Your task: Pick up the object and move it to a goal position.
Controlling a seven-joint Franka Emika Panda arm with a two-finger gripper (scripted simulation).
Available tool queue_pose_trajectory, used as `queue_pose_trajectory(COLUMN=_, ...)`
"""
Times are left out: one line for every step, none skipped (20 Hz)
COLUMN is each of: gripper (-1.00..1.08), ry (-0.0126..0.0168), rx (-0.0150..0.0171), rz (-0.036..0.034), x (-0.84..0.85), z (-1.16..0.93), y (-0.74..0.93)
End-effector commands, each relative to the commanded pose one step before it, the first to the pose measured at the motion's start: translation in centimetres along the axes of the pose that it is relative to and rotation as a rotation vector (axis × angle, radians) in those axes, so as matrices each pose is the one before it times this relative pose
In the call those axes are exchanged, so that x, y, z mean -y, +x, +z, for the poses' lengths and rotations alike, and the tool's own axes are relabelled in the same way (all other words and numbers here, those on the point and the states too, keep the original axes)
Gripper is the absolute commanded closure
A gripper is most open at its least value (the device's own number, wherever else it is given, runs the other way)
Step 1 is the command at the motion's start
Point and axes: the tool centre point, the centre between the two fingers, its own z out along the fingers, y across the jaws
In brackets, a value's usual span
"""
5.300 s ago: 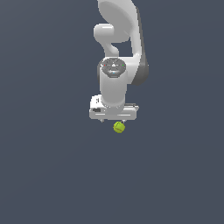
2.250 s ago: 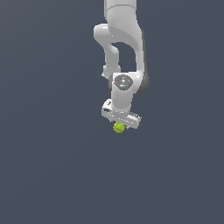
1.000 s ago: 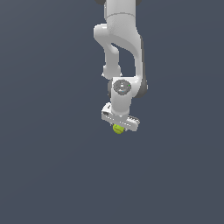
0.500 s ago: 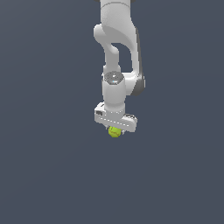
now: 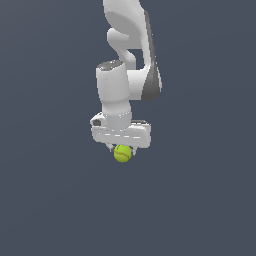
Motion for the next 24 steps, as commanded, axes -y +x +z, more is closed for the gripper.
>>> queue_pose_trajectory(gripper=1.08, ry=0.03168, rx=-0.04698, rz=-0.0199, x=0.024, z=-1.798, y=2.113)
queue_pose_trajectory(gripper=1.08, ry=0.01204, rx=-0.01658, rz=-0.00699, x=0.003, z=-0.629, y=0.768)
queue_pose_trajectory(gripper=1.08, ry=0.01183, rx=-0.01621, rz=-0.00684, x=0.004, z=-0.615, y=0.752)
queue_pose_trajectory(gripper=1.08, ry=0.01164, rx=-0.01588, rz=-0.0067, x=0.005, z=-0.603, y=0.737)
queue_pose_trajectory(gripper=1.08, ry=0.01147, rx=-0.01557, rz=-0.00657, x=0.006, z=-0.592, y=0.723)
queue_pose_trajectory(gripper=1.08, ry=0.01131, rx=-0.01528, rz=-0.00646, x=0.007, z=-0.58, y=0.71)
queue_pose_trajectory(gripper=1.08, ry=0.01116, rx=-0.01501, rz=-0.00635, x=0.008, z=-0.57, y=0.698)
queue_pose_trajectory(gripper=1.08, ry=0.01103, rx=-0.01477, rz=-0.00625, x=0.009, z=-0.561, y=0.687)
queue_pose_trajectory(gripper=1.08, ry=0.01091, rx=-0.01455, rz=-0.00616, x=0.01, z=-0.553, y=0.677)
queue_pose_trajectory(gripper=1.08, ry=0.0108, rx=-0.01434, rz=-0.00607, x=0.01, z=-0.545, y=0.668)
queue_pose_trajectory(gripper=1.08, ry=0.0107, rx=-0.01416, rz=-0.006, x=0.011, z=-0.538, y=0.66)
queue_pose_trajectory(gripper=1.08, ry=0.01063, rx=-0.014, rz=-0.00593, x=0.012, z=-0.533, y=0.653)
queue_pose_trajectory(gripper=1.08, ry=0.01055, rx=-0.01384, rz=-0.00587, x=0.012, z=-0.526, y=0.646)
queue_pose_trajectory(gripper=1.08, ry=0.0105, rx=-0.01372, rz=-0.00582, x=0.013, z=-0.522, y=0.641)
queue_pose_trajectory(gripper=1.08, ry=0.01045, rx=-0.0136, rz=-0.00577, x=0.013, z=-0.517, y=0.636)
queue_pose_trajectory(gripper=1.08, ry=0.01042, rx=-0.01352, rz=-0.00574, x=0.014, z=-0.514, y=0.632)
queue_pose_trajectory(gripper=1.08, ry=0.0104, rx=-0.01343, rz=-0.0057, x=0.014, z=-0.511, y=0.629)
queue_pose_trajectory(gripper=1.08, ry=0.01039, rx=-0.01337, rz=-0.00568, x=0.015, z=-0.508, y=0.626)
queue_pose_trajectory(gripper=1.08, ry=0.0104, rx=-0.01334, rz=-0.00566, x=0.016, z=-0.507, y=0.625)
queue_pose_trajectory(gripper=1.08, ry=0.01042, rx=-0.01331, rz=-0.00565, x=0.016, z=-0.506, y=0.624)
queue_pose_trajectory(gripper=1.08, ry=0.01045, rx=-0.01331, rz=-0.00565, x=0.017, z=-0.506, y=0.624)
queue_pose_trajectory(gripper=1.08, ry=0.0105, rx=-0.01332, rz=-0.00565, x=0.017, z=-0.507, y=0.626)
queue_pose_trajectory(gripper=1.08, ry=0.01056, rx=-0.01335, rz=-0.00566, x=0.018, z=-0.508, y=0.628)
queue_pose_trajectory(gripper=1.08, ry=0.01063, rx=-0.0134, rz=-0.00568, x=0.018, z=-0.51, y=0.63)
